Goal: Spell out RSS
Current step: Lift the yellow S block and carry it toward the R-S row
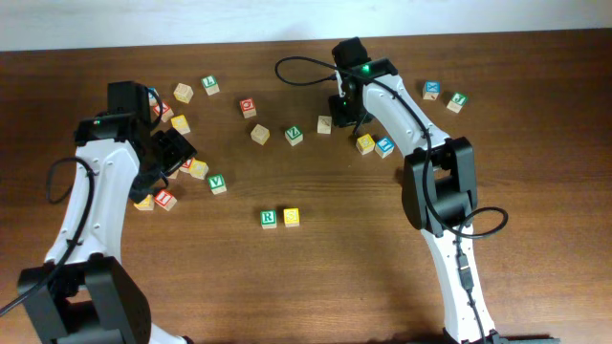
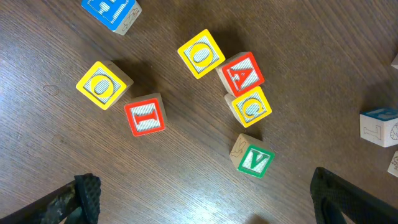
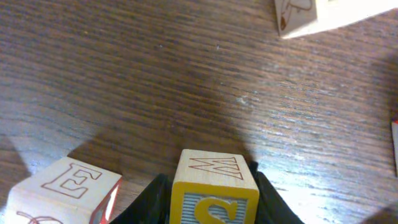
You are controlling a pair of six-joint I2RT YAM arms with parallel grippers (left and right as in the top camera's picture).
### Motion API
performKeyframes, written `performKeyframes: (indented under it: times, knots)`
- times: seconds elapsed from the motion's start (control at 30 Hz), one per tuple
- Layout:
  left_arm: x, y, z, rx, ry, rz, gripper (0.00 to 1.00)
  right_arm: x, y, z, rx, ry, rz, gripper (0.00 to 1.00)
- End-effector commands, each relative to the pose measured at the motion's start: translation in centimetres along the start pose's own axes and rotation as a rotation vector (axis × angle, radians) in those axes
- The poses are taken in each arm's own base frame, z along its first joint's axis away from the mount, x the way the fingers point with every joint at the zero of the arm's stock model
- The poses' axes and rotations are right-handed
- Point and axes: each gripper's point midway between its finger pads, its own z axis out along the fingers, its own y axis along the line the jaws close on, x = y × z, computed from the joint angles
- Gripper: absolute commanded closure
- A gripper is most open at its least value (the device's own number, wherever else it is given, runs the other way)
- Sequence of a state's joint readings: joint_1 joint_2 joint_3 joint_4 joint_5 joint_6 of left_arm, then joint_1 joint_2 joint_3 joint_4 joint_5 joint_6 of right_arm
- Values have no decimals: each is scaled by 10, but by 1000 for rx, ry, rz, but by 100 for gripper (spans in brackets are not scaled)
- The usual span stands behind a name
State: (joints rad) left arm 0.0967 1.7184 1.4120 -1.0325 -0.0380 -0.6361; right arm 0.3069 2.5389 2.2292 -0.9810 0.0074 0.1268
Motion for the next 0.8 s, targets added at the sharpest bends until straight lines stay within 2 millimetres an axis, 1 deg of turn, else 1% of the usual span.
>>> performKeyframes:
  times: [0.0,0.1,0.17,0.23,0.3,0.37,0.47,0.5,0.57,0.63,0.67,0.73,0.77]
  knots:
    - [-7,-1,-9,8,-32,-2,1,-16,5,-28,-6,-49,6,78]
    - [-7,-1,-9,8,-32,-2,1,-20,5,-45,-4,-49,8,78]
    - [-7,-1,-9,8,-32,-2,1,-23,5,-62,-4,-52,7,78]
    - [-7,-1,-9,8,-32,-2,1,-24,6,-91,-6,-50,7,78]
    - [-7,-1,-9,8,-32,-2,1,-21,6,-123,-8,-44,14,78]
    - [-7,-1,-9,8,-32,-2,1,-17,6,-151,-10,-48,43,78]
    - [-7,-1,-9,8,-32,-2,1,-11,7,-204,-35,-90,80,78]
    - [-7,-1,-9,8,-32,-2,1,-10,9,-215,-47,-108,80,78]
    - [-7,-1,-9,8,-32,-2,1,-13,28,-244,-156,-170,51,78]
    - [-7,-1,-9,8,-32,-2,1,-11,38,-273,-203,-217,48,78]
    - [-7,-1,-9,8,-32,-2,1,-8,45,-291,-219,-245,37,78]
    - [-7,-1,-9,8,-32,-2,1,0,58,-311,-248,-264,10,78]
    - [-7,-1,-9,8,-32,-2,1,8,67,-323,-262,-266,-12,78]
